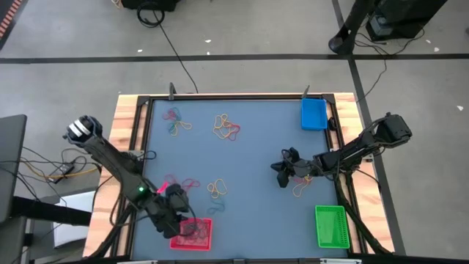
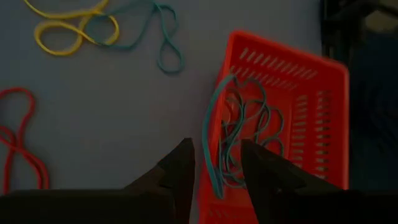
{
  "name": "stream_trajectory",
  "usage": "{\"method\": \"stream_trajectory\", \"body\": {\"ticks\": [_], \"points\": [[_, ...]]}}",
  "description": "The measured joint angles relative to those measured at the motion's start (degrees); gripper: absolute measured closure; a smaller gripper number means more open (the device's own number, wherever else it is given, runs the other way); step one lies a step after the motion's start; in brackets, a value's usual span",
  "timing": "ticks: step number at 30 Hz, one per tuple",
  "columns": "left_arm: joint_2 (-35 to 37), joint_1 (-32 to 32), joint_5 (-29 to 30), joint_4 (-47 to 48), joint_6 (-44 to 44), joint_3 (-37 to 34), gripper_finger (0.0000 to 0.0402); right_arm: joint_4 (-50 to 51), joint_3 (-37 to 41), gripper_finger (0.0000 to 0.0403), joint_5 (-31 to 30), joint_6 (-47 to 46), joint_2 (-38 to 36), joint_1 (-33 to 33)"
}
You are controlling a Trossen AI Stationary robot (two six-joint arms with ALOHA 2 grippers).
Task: Sort rubber bands into baskets
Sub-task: Put the blue rubber band into the red bin
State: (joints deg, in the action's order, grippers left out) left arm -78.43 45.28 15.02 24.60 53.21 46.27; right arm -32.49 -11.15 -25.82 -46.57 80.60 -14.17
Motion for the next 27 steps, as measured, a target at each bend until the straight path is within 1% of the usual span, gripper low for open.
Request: {"method": "stream_trajectory", "body": {"ticks": [5,9,19,27], "points": [[-1.17,-0.02,-1.86,0.03,-0.02,0.01,0.0266,-0.02,0.02,0.0362,0.0,-0.16,0.0,0.0],[-1.19,-0.02,-1.78,0.26,0.98,0.01,0.027,-0.12,0.0,0.0362,0.06,-0.4,0.0,-0.02],[-1.19,-0.02,-1.61,-1.29,1.22,-1.51,0.0299,-0.43,0.0,0.0362,0.17,-0.42,0.0,-0.02],[-2.13,-0.02,-0.62,-1.22,1.03,-1.52,0.0307,-0.43,0.01,0.0362,0.17,-0.42,0.0,-0.02]]}}
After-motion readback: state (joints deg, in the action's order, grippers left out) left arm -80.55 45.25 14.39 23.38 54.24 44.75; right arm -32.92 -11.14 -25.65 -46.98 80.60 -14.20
